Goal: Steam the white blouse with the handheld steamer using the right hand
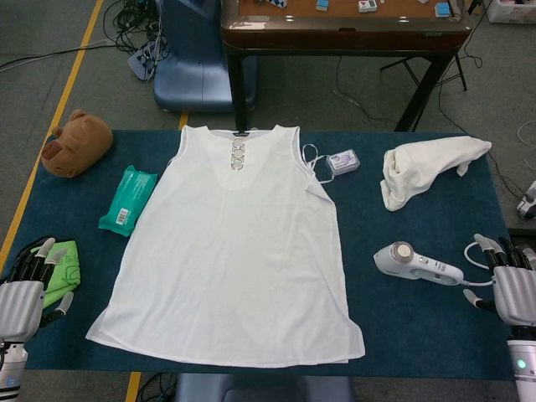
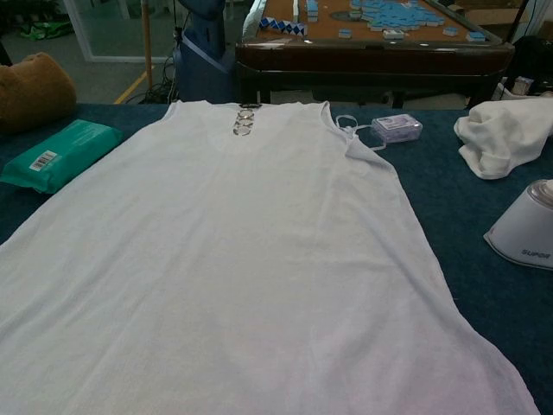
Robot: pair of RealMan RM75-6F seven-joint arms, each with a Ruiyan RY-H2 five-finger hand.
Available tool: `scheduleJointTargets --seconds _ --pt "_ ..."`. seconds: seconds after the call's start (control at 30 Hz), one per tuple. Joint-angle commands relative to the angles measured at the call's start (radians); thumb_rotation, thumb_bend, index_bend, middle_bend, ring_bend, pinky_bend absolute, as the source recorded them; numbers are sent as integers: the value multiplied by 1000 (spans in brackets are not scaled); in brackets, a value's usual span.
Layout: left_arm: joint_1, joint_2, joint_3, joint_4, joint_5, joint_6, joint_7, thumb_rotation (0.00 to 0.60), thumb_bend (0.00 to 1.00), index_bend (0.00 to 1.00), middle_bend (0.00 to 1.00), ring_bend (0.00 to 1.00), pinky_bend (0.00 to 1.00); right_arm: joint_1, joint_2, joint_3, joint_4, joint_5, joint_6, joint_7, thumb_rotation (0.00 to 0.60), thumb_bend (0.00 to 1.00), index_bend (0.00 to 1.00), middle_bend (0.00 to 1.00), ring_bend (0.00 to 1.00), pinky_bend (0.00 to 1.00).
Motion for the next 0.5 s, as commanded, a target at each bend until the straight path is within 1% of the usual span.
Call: scheduleJointTargets --seconds 0.03,0.27,0.43,0.5 --pt "-1 -1 0 0 -2 -2 0 600 281 125 44 97 56 3 -1 3 -3 1 -4 -6 600 23 94 198 94 143" --pt "0 1 4 4 -5 -8 -4 600 281 125 44 97 56 24 -8 10 -12 32 -51 -48 600 23 131 237 114 144" --pt "2 -2 8 13 -8 -13 -17 600 281 124 44 97 56 68 -23 24 -6 88 -137 -99 600 24 158 255 127 145" --pt "3 -3 10 17 -8 -13 -22 600 281 124 44 97 56 90 -35 30 6 113 -177 -115 600 41 164 261 132 145"
